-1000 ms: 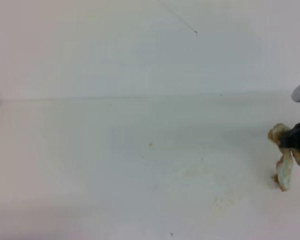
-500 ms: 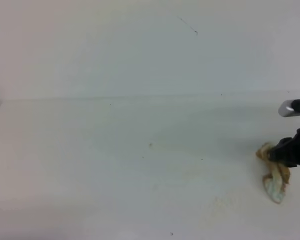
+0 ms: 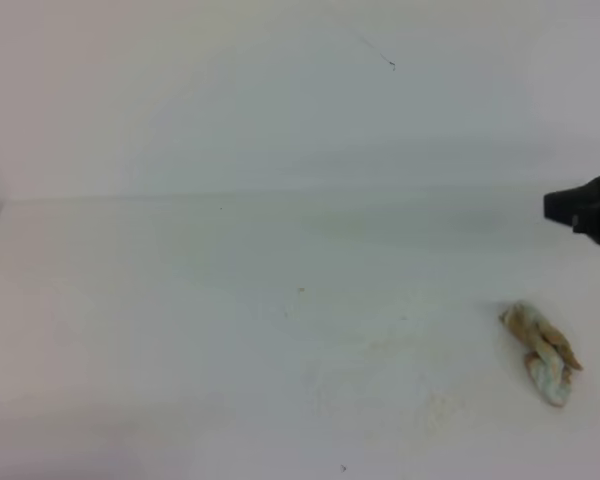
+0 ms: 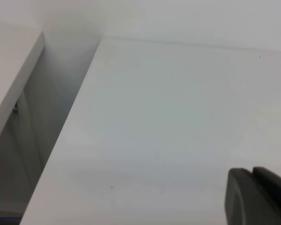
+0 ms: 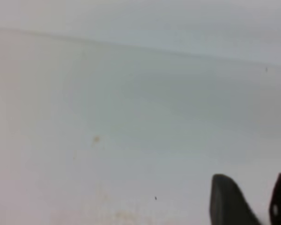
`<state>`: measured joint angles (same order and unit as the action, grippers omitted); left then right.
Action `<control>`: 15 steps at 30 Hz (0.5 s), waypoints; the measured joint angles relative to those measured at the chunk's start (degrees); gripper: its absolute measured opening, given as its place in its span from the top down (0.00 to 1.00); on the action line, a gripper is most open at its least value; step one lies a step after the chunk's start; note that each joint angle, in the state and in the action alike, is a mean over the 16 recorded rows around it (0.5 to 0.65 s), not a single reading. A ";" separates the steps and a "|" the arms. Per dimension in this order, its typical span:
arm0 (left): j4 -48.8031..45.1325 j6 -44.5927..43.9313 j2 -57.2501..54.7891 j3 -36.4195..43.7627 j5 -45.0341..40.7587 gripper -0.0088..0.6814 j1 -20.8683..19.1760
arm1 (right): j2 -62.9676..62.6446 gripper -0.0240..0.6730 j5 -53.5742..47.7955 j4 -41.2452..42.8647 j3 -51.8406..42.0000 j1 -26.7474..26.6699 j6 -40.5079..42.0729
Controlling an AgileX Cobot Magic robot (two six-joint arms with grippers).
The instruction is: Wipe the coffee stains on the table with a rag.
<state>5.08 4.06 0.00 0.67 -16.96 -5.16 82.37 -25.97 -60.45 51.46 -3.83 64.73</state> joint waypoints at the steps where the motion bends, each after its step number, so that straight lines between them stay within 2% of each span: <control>1: 0.00 0.00 0.00 0.00 0.00 0.99 0.00 | -2.01 0.64 -0.26 0.27 0.02 0.00 -0.63; 5: 0.00 0.00 0.00 0.13 0.00 0.99 0.00 | -10.24 0.78 -1.76 3.98 0.01 0.00 -4.86; 9: 0.00 0.00 0.09 0.13 0.00 0.99 0.00 | -18.40 0.90 -3.45 12.40 -0.10 0.00 -12.27; 15: 0.00 0.00 0.09 0.27 0.00 0.99 0.00 | -28.72 0.95 -4.75 27.92 -0.85 0.00 -24.47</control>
<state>5.08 4.06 0.09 0.94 -16.96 -5.17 53.65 -30.72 -32.53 50.61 -3.83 40.26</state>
